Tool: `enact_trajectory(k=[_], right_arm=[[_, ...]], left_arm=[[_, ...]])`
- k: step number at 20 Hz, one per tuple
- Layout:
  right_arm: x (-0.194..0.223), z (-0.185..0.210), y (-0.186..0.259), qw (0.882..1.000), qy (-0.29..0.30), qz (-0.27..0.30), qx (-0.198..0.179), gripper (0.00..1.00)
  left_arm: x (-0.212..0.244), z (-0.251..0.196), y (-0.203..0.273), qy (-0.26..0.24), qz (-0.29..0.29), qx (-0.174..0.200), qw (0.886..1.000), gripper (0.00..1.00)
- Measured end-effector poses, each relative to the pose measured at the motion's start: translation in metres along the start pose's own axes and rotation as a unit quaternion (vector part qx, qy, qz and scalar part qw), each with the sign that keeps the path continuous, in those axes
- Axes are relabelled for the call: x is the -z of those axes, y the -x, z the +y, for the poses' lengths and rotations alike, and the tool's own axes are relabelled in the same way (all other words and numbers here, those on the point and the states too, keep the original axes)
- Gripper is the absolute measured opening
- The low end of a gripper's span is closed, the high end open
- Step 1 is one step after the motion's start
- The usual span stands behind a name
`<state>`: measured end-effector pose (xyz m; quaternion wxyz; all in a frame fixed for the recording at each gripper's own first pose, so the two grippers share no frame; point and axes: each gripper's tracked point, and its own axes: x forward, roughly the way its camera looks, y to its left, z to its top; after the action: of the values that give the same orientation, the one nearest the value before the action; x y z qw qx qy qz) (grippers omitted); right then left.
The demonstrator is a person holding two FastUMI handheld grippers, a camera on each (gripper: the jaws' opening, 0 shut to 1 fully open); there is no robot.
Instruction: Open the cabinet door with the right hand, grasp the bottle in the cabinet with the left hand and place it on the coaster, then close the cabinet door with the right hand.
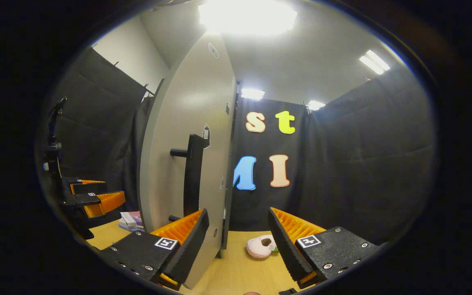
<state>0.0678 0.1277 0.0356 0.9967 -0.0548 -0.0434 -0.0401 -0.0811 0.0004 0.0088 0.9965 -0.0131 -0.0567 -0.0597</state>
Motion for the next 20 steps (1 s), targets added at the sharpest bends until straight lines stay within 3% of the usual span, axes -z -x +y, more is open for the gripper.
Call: enact_trajectory(k=[6, 12, 17, 19, 20], right_arm=[[-0.007, 0.077, -0.022, 0.999, 0.014, -0.012, -0.043, 0.9], [0.011, 0.143, -0.076, 0.996, 0.003, -0.007, -0.085, 0.91], [0.004, 0.174, -0.095, 0.995, -0.026, -0.003, -0.101, 0.94], [-0.001, 0.18, -0.097, 0.994, -0.033, -0.001, -0.101, 0.94], [0.003, 0.181, -0.101, 0.994, -0.039, 0.004, -0.101, 0.94]], left_arm=[[-0.002, 0.065, 0.004, -0.009, -0.01, -0.036, 0.999, 0.92], [0.002, 0.128, 0.02, -0.001, -0.01, -0.077, 0.997, 0.89], [0.006, 0.143, 0.015, -0.002, 0.006, -0.09, 0.996, 0.88], [0.011, 0.131, 0.007, -0.006, 0.023, -0.078, 0.997, 0.92], [0.013, 0.123, 0.002, -0.004, 0.029, -0.07, 0.997, 0.85]])
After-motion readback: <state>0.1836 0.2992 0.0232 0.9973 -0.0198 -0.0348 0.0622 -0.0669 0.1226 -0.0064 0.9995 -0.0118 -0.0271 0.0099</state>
